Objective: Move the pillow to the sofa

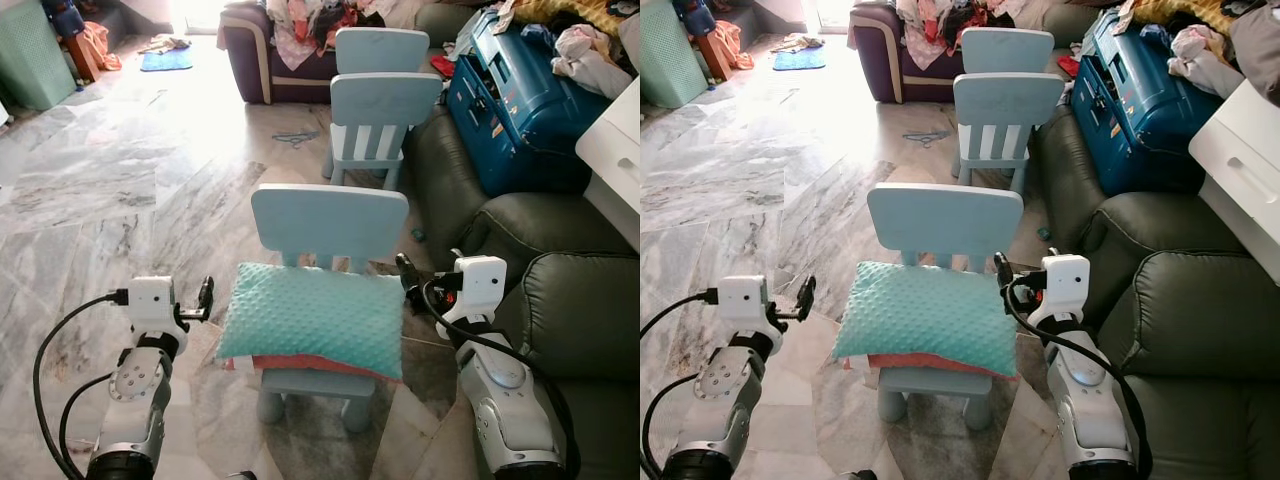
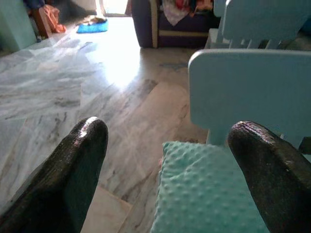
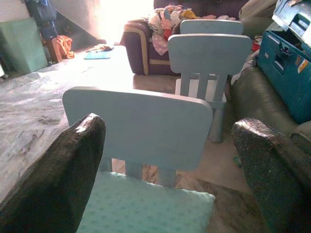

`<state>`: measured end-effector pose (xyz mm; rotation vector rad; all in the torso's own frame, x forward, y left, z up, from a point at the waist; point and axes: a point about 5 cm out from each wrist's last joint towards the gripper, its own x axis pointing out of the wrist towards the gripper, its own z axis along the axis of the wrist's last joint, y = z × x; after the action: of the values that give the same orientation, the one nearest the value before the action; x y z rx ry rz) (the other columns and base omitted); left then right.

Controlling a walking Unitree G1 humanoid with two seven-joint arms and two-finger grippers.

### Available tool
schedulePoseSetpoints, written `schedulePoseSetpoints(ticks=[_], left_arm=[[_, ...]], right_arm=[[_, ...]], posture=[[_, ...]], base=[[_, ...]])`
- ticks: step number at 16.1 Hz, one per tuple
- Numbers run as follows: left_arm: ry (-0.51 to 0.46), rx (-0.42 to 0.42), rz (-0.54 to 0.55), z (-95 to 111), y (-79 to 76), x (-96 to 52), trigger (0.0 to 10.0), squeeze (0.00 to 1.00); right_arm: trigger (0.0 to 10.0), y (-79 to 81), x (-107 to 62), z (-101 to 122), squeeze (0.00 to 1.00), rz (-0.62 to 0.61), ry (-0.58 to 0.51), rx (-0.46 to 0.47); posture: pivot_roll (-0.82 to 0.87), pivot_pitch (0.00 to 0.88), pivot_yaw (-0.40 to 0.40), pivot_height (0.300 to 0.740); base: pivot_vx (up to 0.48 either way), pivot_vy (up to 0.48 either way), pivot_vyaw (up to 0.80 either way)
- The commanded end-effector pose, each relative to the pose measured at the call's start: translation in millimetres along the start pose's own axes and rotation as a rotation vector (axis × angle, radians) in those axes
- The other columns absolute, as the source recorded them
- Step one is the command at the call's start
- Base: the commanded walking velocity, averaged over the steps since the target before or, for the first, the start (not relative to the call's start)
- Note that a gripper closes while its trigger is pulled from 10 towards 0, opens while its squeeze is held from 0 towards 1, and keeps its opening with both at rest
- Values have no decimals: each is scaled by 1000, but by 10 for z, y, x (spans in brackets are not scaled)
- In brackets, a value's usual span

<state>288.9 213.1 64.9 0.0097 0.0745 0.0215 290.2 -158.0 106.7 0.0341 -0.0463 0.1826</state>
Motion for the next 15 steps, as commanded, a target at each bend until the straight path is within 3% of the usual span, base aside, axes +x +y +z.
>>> schedulePoseSetpoints(ticks=[1, 5, 15], left_arm=[[-11, -2, -5, 32, -23, 5, 10000, 0], [-18, -8, -11, 30, -21, -11, 10000, 0], [-11, -7, -15, 13, -21, -31, 10000, 0]], right_arm=[[10000, 25, 12, 42, 0, 16, -23, 4], [10000, 53, 8, 48, 0, 30, -27, 5], [10000, 71, -1, 43, 0, 44, -26, 0]], posture=[[-84, 93, -19, 740], [-85, 93, -21, 740], [-87, 92, -22, 740]], base=[[0, 0, 0], [0, 0, 0], [304, 0, 0]])
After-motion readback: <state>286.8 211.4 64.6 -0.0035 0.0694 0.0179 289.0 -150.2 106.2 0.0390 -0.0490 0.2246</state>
